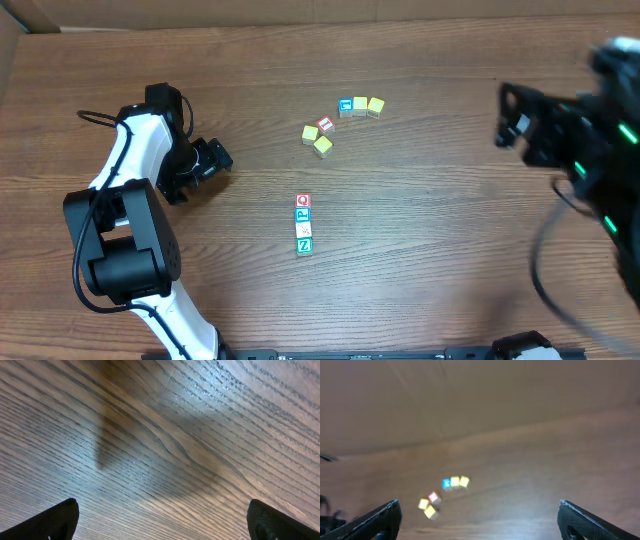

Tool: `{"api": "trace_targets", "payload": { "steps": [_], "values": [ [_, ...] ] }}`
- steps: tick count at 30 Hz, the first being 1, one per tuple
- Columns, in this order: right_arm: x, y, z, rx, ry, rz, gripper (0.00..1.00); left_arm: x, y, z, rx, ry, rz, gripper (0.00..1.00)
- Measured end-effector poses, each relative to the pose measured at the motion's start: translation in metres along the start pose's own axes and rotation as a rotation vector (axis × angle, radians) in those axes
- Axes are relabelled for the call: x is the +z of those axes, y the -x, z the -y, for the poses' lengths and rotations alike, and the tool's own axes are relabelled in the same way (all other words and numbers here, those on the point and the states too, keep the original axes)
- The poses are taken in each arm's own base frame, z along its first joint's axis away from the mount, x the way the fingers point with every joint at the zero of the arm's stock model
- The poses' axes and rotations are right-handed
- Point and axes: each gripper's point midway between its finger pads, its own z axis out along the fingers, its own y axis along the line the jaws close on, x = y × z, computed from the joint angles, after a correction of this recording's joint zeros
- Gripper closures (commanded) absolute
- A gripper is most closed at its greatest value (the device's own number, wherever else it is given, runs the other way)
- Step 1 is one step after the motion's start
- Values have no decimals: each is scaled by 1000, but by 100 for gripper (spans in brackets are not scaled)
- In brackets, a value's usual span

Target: Flip 4 blocks

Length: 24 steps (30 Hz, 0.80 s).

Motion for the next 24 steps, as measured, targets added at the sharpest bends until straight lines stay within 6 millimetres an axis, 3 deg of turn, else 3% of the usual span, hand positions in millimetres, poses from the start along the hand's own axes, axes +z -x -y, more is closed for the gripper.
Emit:
{"api": "trace_targets", "payload": {
  "steps": [6, 10, 12, 17, 24],
  "values": [
    [-75, 18, 22, 17, -14, 198, 0, 0, 0, 0, 0, 0, 0, 0],
    [-117, 10, 40, 29, -47, 311, 0, 0, 0, 0, 0, 0, 0, 0],
    [-128, 4, 46, 31, -58, 360, 0, 0, 0, 0, 0, 0, 1, 0],
    [-130, -27, 62, 36, -93, 426, 0, 0, 0, 0, 0, 1, 0, 0],
    [-106, -71, 79, 41, -93, 548, 0, 0, 0, -1, 0, 4, 2, 0]
  ]
}}
